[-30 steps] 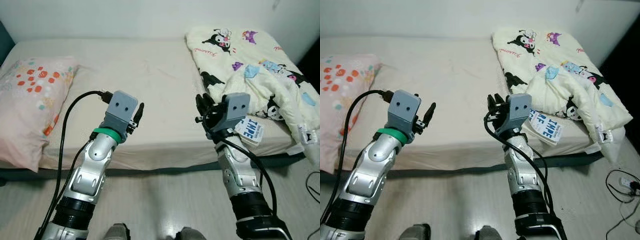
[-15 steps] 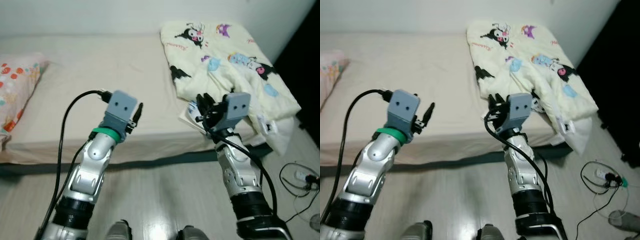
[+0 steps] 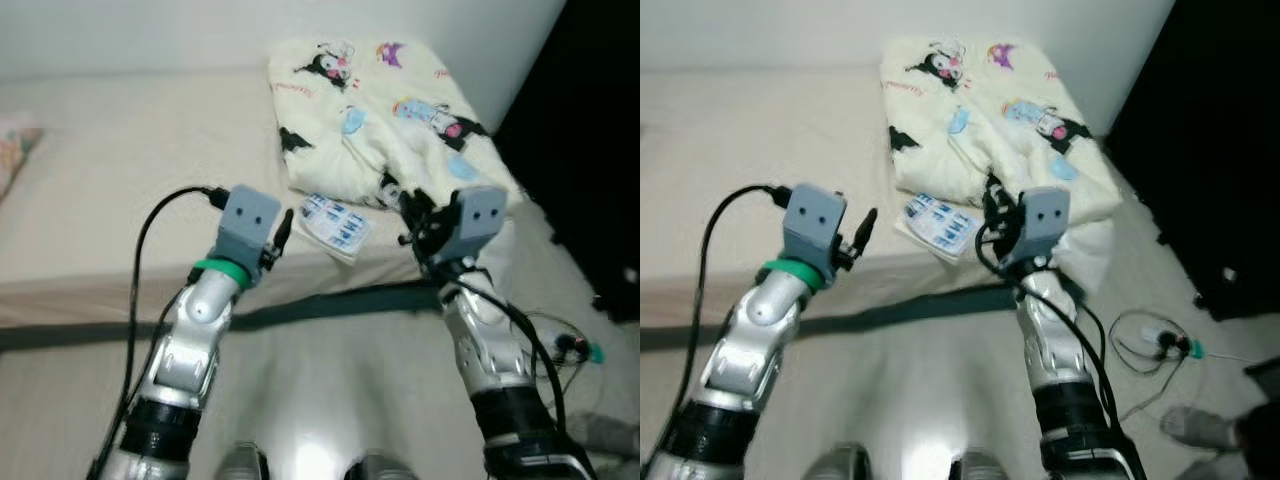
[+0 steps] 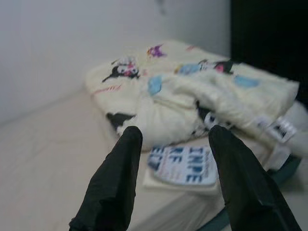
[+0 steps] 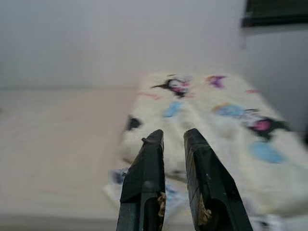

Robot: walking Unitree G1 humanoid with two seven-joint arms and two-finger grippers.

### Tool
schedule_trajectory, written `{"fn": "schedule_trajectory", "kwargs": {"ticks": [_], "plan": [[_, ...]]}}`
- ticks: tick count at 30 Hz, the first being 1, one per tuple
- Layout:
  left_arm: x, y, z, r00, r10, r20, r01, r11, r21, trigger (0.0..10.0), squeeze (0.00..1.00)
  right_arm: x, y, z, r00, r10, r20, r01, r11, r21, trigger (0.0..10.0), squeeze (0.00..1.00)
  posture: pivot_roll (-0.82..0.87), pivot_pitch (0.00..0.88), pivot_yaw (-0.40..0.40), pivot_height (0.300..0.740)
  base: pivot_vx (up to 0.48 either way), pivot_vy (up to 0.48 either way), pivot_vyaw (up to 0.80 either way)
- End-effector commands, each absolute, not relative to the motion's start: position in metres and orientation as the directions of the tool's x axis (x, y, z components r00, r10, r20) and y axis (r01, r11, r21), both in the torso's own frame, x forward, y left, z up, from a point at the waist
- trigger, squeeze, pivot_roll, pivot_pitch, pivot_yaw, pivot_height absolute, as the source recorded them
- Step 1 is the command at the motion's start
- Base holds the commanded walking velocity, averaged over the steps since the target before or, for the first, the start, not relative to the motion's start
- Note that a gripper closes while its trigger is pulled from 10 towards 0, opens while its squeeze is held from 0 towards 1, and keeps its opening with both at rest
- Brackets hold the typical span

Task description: Clean up the room

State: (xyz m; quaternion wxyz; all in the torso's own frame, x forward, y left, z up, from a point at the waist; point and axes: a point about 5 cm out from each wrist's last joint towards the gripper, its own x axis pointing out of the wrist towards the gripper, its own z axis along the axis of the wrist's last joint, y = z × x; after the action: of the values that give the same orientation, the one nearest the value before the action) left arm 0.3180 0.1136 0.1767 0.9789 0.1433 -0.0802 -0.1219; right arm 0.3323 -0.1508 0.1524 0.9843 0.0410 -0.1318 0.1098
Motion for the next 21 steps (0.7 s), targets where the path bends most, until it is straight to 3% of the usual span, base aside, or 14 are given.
{"fn": "schedule_trajectory", "kwargs": {"ticks": [1, 8, 10, 14, 21], "plan": [[0.3194, 0.12, 0.1665, 0.973, -0.217, 0.076, 0.188, 0.941, 0.28, 10.0, 0.0, 0.3316, -0.1463, 0.1483, 0.943, 0.216, 0.254, -0.238, 0.969, 0.06, 10.0, 0.0, 0.01, 0.031, 0.019, 0.718, 0.0, 0.0, 0.0], [0.325, 0.1245, 0.1703, 0.976, -0.192, 0.098, 0.157, 0.944, 0.29, 10.0, 0.0, 0.3301, -0.1433, 0.1485, 0.938, 0.232, 0.257, -0.25, 0.967, 0.039, 10.0, 0.0, 0.0, 0.031, 0.023, 0.718, 0.405, 0.0, 0.0], [0.3252, 0.1254, 0.1702, 0.978, -0.188, 0.096, 0.153, 0.944, 0.291, 10.0, 0.0, 0.329, -0.1399, 0.1467, 0.935, 0.256, 0.245, -0.259, 0.966, -0.022, 10.0, 0.0, 0.01, 0.031, 0.024, 0.718, 0.48, 0.0, 0.0], [0.3252, 0.1256, 0.1701, 0.978, -0.185, 0.094, 0.15, 0.945, 0.292, 10.0, 0.0, 0.3289, -0.1369, 0.1457, 0.934, 0.267, 0.24, -0.257, 0.964, -0.069, 10.0, 0.0, 0.01, 0.031, 0.023, 0.718, 0.48, 0.0, 0.53], [0.3261, 0.125, 0.1696, 0.979, -0.181, 0.095, 0.147, 0.945, 0.291, 10.0, 0.0, 0.3326, -0.1425, 0.149, 0.942, 0.234, 0.243, -0.232, 0.972, -0.036, 10.0, 0.0, 0.01, 0.028, 0.02, 0.718, 0.48, 0.0, 0.63]]}}
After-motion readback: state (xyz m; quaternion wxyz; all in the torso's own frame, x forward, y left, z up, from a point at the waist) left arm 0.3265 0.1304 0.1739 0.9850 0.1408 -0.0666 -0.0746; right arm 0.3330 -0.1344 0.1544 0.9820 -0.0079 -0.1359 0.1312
